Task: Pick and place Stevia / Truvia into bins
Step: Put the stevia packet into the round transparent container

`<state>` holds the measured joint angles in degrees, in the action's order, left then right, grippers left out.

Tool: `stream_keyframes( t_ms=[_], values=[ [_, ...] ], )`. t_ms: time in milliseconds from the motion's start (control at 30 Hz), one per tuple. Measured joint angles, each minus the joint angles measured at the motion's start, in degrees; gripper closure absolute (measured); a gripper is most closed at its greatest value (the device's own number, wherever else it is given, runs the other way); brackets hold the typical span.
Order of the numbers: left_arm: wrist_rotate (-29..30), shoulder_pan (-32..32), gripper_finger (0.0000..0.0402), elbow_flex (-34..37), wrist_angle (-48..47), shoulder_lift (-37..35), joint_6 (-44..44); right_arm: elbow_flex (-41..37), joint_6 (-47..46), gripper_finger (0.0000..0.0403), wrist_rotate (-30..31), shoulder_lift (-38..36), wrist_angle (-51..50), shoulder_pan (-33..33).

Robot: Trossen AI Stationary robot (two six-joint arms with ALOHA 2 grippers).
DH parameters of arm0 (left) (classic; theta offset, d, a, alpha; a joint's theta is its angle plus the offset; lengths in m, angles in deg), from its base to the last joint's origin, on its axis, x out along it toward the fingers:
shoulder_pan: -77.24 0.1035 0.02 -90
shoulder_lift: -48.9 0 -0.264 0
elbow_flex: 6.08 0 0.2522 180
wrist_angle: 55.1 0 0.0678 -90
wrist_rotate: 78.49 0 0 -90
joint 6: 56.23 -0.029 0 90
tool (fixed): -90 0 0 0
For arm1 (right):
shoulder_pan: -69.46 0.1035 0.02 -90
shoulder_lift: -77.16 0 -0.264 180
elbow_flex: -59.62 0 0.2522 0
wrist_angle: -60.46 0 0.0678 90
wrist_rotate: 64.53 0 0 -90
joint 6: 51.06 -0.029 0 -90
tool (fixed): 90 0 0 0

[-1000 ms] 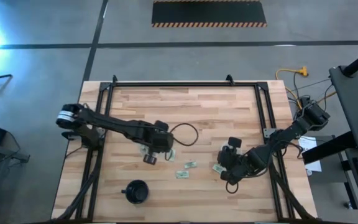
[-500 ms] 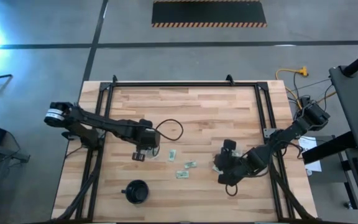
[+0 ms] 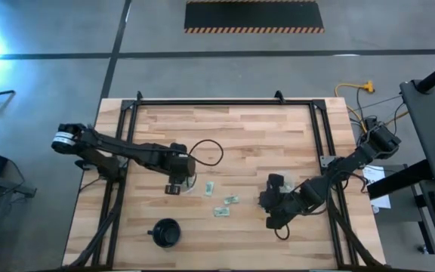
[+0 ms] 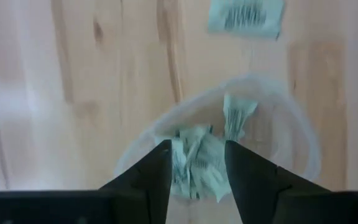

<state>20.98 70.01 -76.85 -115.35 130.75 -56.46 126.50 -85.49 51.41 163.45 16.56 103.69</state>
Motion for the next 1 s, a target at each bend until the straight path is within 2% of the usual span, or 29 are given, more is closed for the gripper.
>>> stream_keyframes(
  t_ms=[233, 500, 767, 1000],
  values=[
    [2.06, -0.02, 0.0269, -0.81, 7.35, -3.63, 0.05, -0.03, -2.35, 0.0318, -5.17, 0.31, 0.98, 0.00],
    [14.34, -0.01, 0.0269, -1.10, 13.14, -7.22, -1.66, -0.24, -9.50, 0.0284, -7.91, 0.86, 0.24, 0.00],
    [15.29, -0.07, 0.0269, -0.70, 13.01, -11.45, -1.64, 0.36, -10.74, 0.0251, -9.40, 8.04, -0.76, -1.28],
    [15.63, -0.04, 0.0269, -0.21, 13.37, -11.40, -3.73, 1.18, -13.27, 0.0236, -9.90, 10.88, -1.47, -2.56]
  ],
)
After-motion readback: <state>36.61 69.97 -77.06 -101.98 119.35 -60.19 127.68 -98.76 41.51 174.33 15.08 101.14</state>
